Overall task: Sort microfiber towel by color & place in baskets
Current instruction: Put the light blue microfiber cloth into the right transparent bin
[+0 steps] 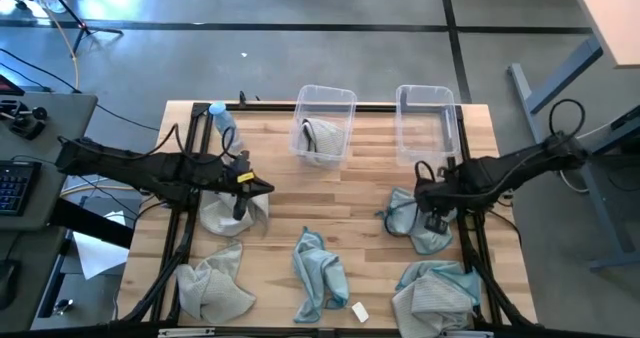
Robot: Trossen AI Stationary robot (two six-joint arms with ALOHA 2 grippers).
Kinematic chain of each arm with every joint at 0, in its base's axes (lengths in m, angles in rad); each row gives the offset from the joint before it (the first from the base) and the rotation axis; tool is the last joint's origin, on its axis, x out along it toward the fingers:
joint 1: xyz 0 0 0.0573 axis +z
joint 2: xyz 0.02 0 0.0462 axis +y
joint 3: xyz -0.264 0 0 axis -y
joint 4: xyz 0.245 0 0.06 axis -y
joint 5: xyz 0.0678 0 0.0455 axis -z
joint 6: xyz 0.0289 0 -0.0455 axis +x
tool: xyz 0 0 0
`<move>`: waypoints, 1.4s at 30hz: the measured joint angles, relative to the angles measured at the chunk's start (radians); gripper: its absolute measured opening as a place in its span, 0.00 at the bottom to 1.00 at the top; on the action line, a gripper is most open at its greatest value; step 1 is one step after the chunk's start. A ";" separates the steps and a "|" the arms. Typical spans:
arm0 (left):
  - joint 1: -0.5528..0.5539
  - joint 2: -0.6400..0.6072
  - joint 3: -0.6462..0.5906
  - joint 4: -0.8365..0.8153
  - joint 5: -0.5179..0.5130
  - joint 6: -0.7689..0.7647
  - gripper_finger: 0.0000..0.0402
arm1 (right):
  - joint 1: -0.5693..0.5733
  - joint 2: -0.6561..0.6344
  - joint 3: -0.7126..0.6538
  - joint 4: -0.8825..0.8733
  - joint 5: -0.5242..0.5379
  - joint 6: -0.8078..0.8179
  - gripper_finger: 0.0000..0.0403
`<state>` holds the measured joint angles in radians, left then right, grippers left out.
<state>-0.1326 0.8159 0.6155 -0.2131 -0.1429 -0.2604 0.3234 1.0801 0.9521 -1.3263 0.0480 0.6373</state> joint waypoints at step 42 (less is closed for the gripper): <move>0.000 0.006 0.000 0.001 0.000 -0.052 0.00 | 0.063 0.124 -0.223 0.278 0.142 0.158 0.15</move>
<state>-0.1326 0.8215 0.6155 -0.2120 -0.1425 -0.3126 0.3862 1.2040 0.7296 -1.0480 0.1903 0.7958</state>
